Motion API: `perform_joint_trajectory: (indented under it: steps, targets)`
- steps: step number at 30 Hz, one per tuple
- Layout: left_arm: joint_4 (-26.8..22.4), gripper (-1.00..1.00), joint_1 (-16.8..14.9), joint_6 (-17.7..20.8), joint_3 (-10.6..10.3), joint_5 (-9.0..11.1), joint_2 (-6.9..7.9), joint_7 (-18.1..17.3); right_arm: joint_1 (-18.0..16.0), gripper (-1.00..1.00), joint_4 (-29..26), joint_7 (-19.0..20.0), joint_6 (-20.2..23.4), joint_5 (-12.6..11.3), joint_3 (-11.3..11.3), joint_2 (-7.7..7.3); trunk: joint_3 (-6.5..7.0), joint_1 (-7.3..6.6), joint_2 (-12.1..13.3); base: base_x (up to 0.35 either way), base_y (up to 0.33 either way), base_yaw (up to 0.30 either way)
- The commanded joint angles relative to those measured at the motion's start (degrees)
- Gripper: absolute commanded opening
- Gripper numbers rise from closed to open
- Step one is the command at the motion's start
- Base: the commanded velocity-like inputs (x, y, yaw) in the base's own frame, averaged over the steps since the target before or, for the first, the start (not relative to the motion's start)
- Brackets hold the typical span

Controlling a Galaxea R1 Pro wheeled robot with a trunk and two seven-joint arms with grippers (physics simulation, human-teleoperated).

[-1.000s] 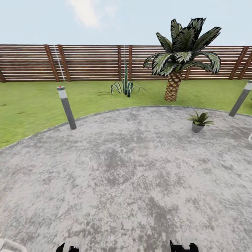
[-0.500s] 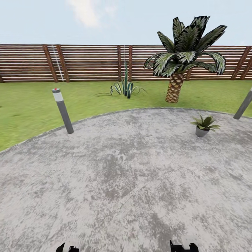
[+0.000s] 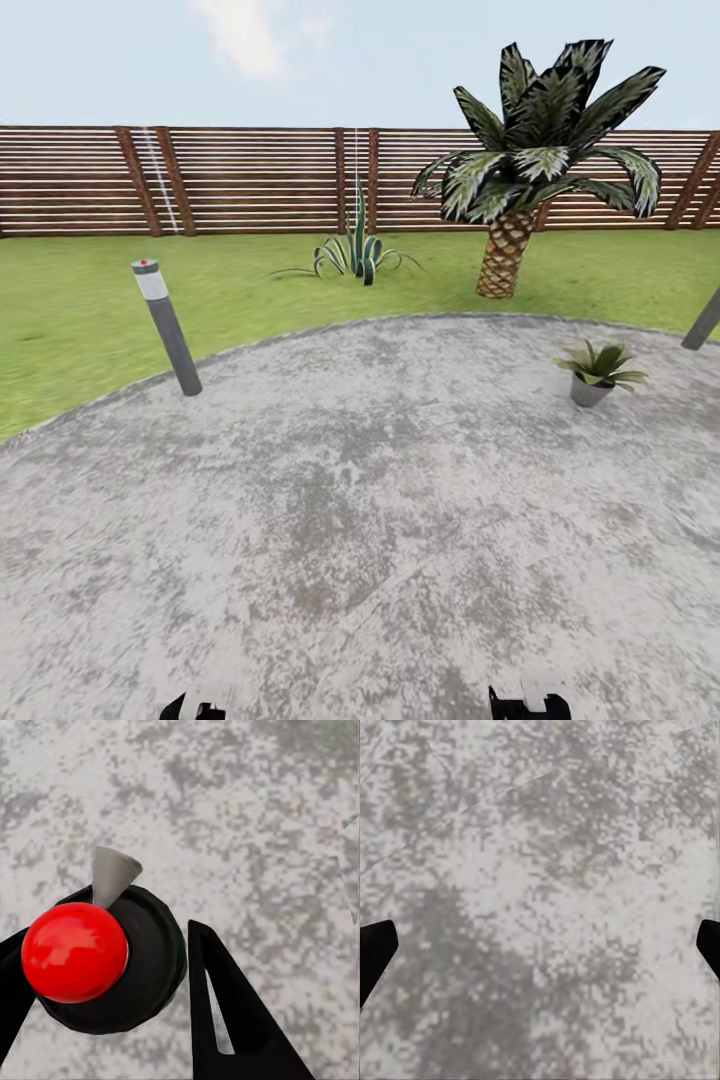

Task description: Pick up the pesticide atomizer in the garden and spray insectifuge to fully cover both potted plants in the garden.

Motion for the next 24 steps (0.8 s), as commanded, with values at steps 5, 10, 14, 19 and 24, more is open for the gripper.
perform_joint_trajectory:
  steps: [5,10,14,19,24]
  targets:
    - [0.07,-1.00,-0.04,-0.23,0.37,-0.61,0.02,0.19,-0.03,1.00,0.03,-0.08,-0.17,-0.49,0.66,-0.24,-0.05,0.02,-0.02,0.339,0.000,0.000]
    - [0.07,-1.00,-0.04,-0.23,0.37,-0.61,0.07,0.19,-0.01,1.00,0.03,-0.08,-0.17,-0.49,0.67,-0.25,-0.05,0.02,-0.02,0.339,0.000,0.000]
    - [0.07,-1.00,-0.04,-0.23,0.37,-0.61,0.14,0.19,-0.02,1.00,0.03,-0.08,-0.17,-0.49,0.67,-0.22,-0.05,0.02,-0.02,0.339,0.000,0.000]
    - [0.07,-1.00,-0.04,-0.23,0.37,-0.61,0.16,0.19,-0.03,1.00,0.03,-0.08,-0.17,-0.49,0.67,-0.18,-0.05,0.02,-0.02,0.339,0.000,0.000]
    - [0.07,-1.00,-0.04,-0.23,0.37,-0.61,0.14,0.19,-0.02,1.00,0.03,-0.08,-0.17,-0.49,0.67,-0.18,-0.05,0.02,-0.02,0.339,0.000,0.000]
